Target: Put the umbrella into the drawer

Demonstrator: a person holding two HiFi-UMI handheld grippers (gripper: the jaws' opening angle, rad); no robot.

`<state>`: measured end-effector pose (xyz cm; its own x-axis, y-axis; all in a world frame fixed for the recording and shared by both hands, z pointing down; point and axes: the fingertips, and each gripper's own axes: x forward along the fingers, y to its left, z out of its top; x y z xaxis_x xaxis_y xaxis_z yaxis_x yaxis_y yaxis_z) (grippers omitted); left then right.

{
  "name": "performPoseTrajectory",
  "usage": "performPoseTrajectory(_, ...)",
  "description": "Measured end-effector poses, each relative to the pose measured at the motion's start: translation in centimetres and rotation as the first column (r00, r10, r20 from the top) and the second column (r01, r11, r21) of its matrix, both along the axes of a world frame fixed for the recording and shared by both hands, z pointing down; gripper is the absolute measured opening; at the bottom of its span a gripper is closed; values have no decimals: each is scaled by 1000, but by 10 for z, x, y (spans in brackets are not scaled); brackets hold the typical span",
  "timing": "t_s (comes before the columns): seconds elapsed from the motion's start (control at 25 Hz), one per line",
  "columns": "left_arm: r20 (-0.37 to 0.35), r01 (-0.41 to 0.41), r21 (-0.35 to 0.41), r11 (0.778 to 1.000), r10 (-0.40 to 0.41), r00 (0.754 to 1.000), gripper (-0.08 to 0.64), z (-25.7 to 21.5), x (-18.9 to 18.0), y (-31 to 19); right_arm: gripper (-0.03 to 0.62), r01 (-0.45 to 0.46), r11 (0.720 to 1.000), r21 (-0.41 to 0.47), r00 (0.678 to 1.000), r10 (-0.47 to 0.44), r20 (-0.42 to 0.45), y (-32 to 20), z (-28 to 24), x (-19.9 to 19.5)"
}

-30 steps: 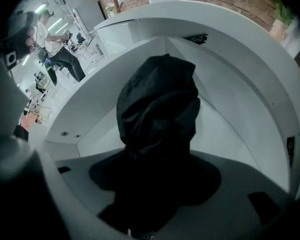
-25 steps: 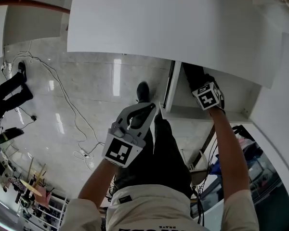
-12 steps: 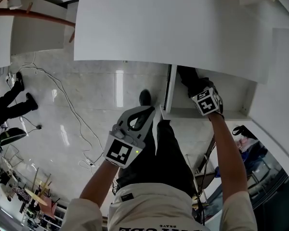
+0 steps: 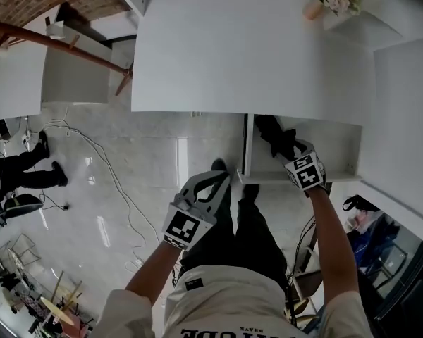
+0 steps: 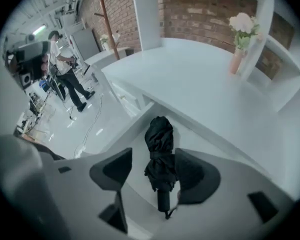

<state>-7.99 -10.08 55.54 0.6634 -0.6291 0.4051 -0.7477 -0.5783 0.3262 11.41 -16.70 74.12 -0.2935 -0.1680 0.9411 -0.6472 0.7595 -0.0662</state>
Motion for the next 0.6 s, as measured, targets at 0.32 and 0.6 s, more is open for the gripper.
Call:
performPoseTrajectory(0.32, 4, -102, 39, 994, 102, 995, 25, -34, 19, 24, 202, -133, 986, 105, 975, 111, 191, 22, -100, 0)
performPoseTrajectory(0.6, 2, -123, 67, 990, 123, 992, 25, -57, 39, 39, 96, -230, 956, 184, 931, 161, 329, 61, -174, 22)
